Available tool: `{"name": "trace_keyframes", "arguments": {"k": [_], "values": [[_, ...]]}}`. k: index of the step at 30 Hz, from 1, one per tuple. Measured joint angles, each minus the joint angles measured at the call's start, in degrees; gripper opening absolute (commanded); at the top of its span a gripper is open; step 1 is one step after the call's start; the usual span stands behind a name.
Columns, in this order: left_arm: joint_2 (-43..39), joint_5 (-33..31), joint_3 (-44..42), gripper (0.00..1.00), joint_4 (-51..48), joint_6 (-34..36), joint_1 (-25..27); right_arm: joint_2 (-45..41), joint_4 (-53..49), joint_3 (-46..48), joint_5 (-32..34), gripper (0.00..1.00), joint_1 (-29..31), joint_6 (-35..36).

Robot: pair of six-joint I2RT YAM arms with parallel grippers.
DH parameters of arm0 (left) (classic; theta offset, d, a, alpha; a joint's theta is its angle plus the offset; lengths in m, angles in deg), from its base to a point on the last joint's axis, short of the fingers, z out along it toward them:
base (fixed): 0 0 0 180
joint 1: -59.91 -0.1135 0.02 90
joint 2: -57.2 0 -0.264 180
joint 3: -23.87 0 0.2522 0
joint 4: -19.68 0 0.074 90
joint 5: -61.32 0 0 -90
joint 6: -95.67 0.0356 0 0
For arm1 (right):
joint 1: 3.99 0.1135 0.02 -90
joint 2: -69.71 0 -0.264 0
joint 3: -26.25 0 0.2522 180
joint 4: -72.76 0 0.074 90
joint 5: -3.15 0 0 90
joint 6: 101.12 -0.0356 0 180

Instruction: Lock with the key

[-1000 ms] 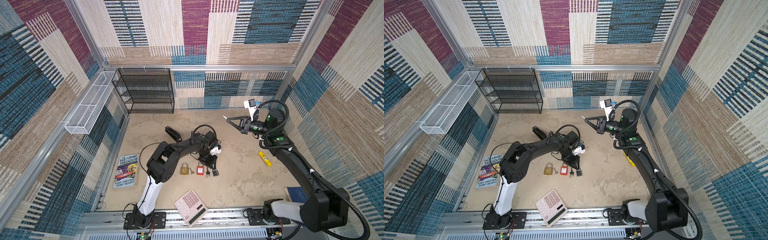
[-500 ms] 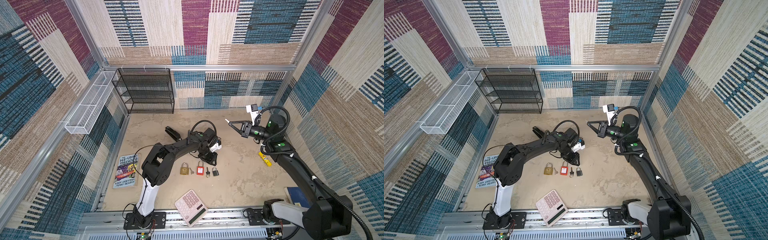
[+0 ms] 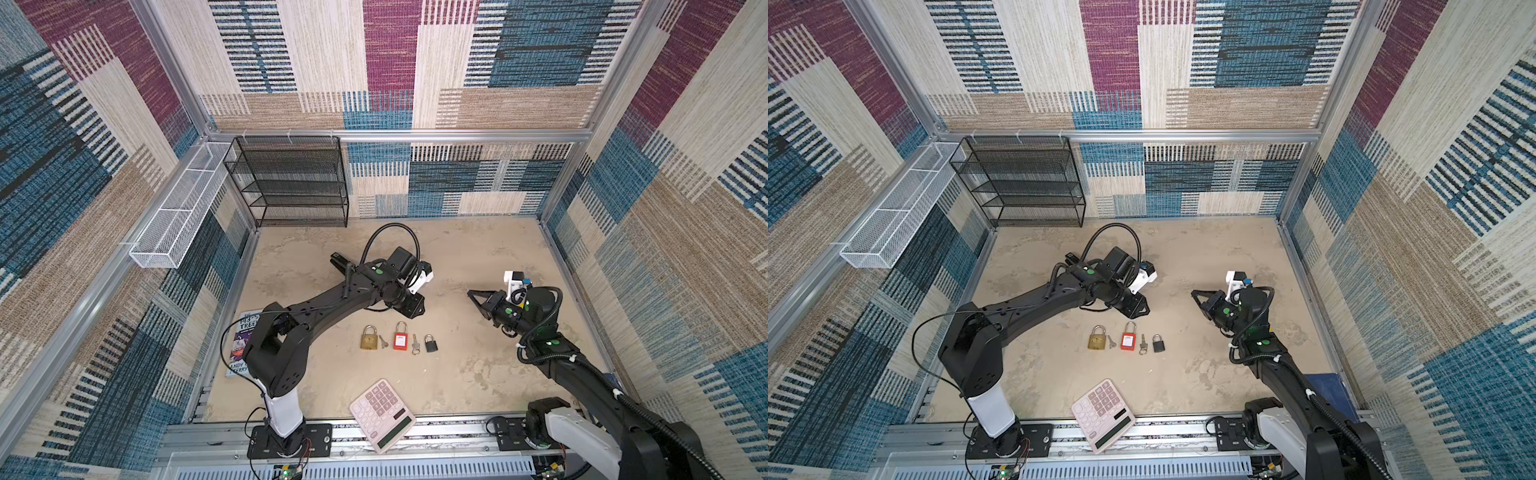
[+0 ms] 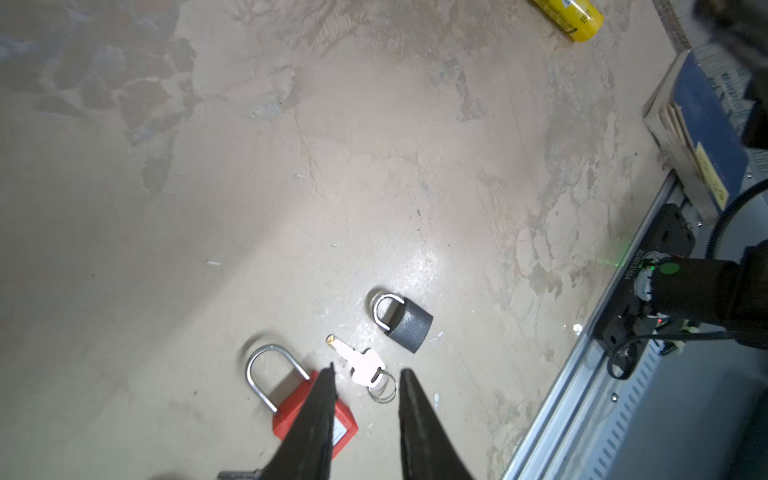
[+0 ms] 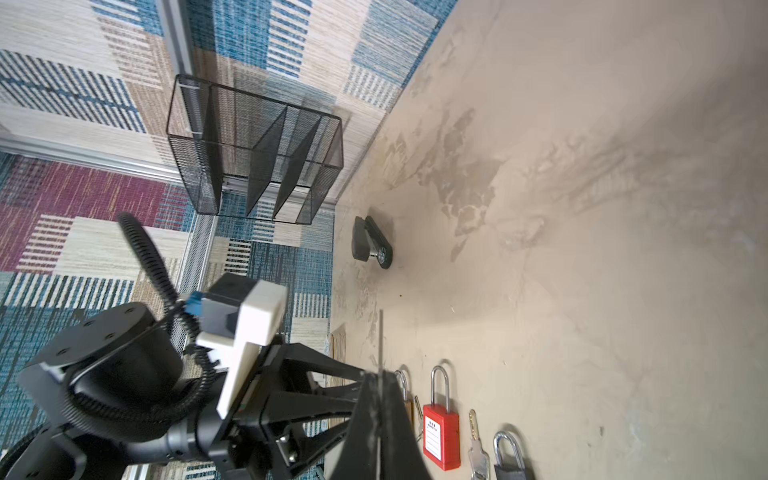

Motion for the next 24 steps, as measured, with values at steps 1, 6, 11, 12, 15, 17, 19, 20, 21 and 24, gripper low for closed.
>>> {"name": "trace_keyframes", "arguments": {"k": [1,6,11,12,15,17,19,20,21,24], "values": [[-0.72,-0.22,-0.44,0.30,0.09,0.00,-0.02,0.00,-0.02,0.96,0.92,0.00,0.83,-1.03],[-2.93,-1.44,-1.27,0.30,0.72,-0.04,-0.15,0.31,0.33,4.72,3.80,0.00,4.92,-5.99],[-4.39,-2.86,-1.27,0.30,0.68,-0.04,-0.15,2.84,0.98,7.26,5.25,0.00,7.56,-9.86],[-4.59,-2.91,-1.27,0.30,0.68,-0.04,-0.17,3.54,1.22,7.34,5.35,0.00,8.20,-10.27],[-4.68,-2.95,-1.27,0.30,0.66,-0.04,-0.17,5.29,2.27,7.72,5.62,0.00,9.88,-11.50],[-4.68,-2.95,-1.27,0.30,0.66,-0.07,-0.22,6.29,2.36,7.76,5.68,0.00,10.71,-12.31],[-4.68,-2.95,-1.27,0.30,0.63,-0.11,-0.26,7.37,2.64,7.76,5.88,0.00,11.45,-12.76],[-4.68,-2.95,-1.27,0.30,0.63,-0.17,-0.26,7.91,2.67,7.76,6.45,0.00,11.87,-13.11],[-4.68,-2.95,-1.27,0.30,0.63,-0.17,-0.26,8.44,2.71,7.76,6.54,0.00,12.33,-13.44],[-4.70,-2.95,-1.31,0.30,0.63,-0.20,-0.26,9.84,2.84,7.76,6.71,0.00,14.10,-14.38]]}}
